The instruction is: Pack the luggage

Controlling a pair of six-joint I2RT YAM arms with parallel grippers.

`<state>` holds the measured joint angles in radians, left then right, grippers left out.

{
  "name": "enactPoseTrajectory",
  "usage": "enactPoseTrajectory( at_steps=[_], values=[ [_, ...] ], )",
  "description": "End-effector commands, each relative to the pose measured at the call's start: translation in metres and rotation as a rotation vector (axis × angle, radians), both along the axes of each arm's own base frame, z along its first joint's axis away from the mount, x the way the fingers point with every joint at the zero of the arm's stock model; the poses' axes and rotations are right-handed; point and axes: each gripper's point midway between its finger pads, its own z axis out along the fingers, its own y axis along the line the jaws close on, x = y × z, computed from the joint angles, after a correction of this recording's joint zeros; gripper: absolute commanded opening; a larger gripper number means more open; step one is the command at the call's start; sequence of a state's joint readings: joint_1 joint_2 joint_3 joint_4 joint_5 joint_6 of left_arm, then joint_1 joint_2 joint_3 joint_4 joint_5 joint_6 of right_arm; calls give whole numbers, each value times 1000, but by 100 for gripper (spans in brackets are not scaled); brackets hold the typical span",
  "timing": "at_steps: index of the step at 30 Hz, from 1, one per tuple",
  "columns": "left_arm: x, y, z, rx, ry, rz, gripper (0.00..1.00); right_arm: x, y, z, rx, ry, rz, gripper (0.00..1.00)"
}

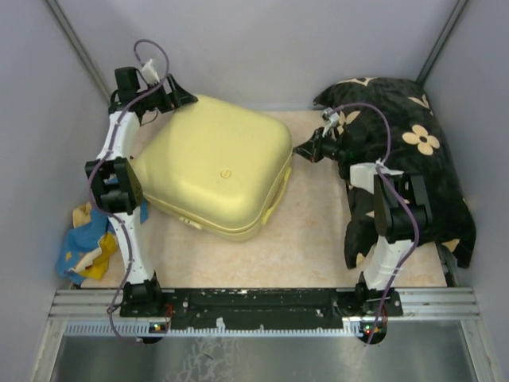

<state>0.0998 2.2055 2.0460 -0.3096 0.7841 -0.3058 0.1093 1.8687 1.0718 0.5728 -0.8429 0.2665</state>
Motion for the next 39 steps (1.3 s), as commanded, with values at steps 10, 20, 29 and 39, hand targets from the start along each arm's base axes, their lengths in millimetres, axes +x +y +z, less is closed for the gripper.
enactPoseTrajectory(
  at_steps=[10, 20, 29, 39],
  values=[
    [109, -36, 25, 620, -709, 9, 100, -46, 11, 28, -69, -127, -22, 0],
    [12, 13, 124, 950, -725, 70, 100, -53, 25, 35, -17, -160, 18, 0],
    [-183, -158, 102, 746, -719, -487, 91, -44, 28, 33, -8, -169, 32, 0],
    [-301, -290, 30, 660, -577, -762, 80, -19, 25, 48, 38, -177, -28, 0]
  ],
)
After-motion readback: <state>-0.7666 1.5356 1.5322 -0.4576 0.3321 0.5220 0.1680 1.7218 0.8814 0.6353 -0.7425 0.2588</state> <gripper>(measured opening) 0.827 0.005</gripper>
